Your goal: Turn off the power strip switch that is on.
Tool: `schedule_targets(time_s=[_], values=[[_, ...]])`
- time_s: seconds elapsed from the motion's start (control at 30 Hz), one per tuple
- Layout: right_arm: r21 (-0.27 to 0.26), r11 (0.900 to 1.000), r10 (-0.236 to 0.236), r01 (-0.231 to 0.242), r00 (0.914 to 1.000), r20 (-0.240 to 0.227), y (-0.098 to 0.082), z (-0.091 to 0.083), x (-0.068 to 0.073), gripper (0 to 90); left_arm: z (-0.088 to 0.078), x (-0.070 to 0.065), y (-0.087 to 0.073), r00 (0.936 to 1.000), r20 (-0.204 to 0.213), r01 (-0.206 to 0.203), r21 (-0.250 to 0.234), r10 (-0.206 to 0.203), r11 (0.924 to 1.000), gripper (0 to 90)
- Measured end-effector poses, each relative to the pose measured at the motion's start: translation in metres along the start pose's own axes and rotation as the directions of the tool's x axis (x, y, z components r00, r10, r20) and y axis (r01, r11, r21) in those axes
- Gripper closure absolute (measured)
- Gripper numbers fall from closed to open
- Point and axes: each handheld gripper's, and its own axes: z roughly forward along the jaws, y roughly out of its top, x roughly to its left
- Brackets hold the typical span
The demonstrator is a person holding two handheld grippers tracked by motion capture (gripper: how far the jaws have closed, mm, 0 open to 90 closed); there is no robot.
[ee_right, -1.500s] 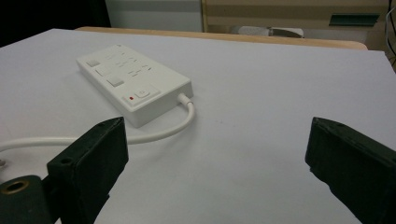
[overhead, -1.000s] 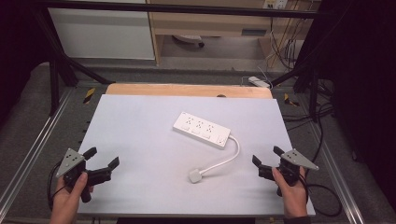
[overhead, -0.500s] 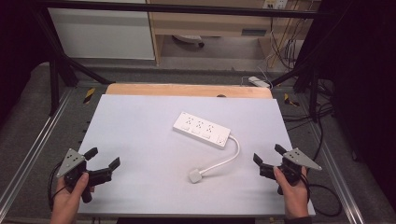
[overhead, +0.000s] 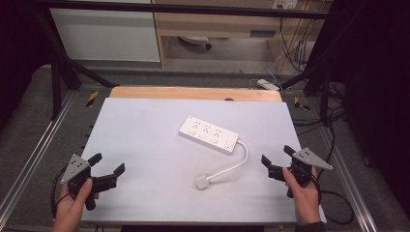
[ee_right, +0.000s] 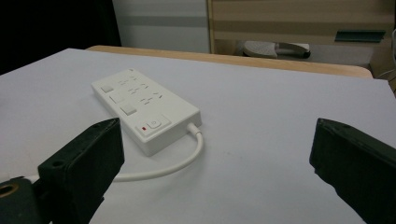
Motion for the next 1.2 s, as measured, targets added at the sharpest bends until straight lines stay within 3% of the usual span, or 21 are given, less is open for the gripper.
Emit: schedule_targets(time_s=[0.17, 0.97, 1.2], values=[[0.011, 1.0, -0.022, 0.023, 0.9996, -0.019, 0.01, 0.005, 0.003, 3.4, 0.0, 0.0, 0.0, 1.0, 0.001, -0.006, 0.003, 0.006, 1.0, 4.2], [-0.001, 1.0, -0.021, 0.021, 0.9981, -0.059, 0.035, 0.013, 0.004, 2.7, 0.002, -0.001, -0.001, 1.0, 0.006, -0.005, 0.011, 0.005, 0.9999, 4.4], [0.015, 1.0, 0.013, -0.012, 0.9987, -0.049, 0.041, 0.018, 0.008, 2.0, 0.002, -0.001, -0.001, 0.9999, 0.008, -0.008, 0.016, 0.008, 0.9998, 4.4]])
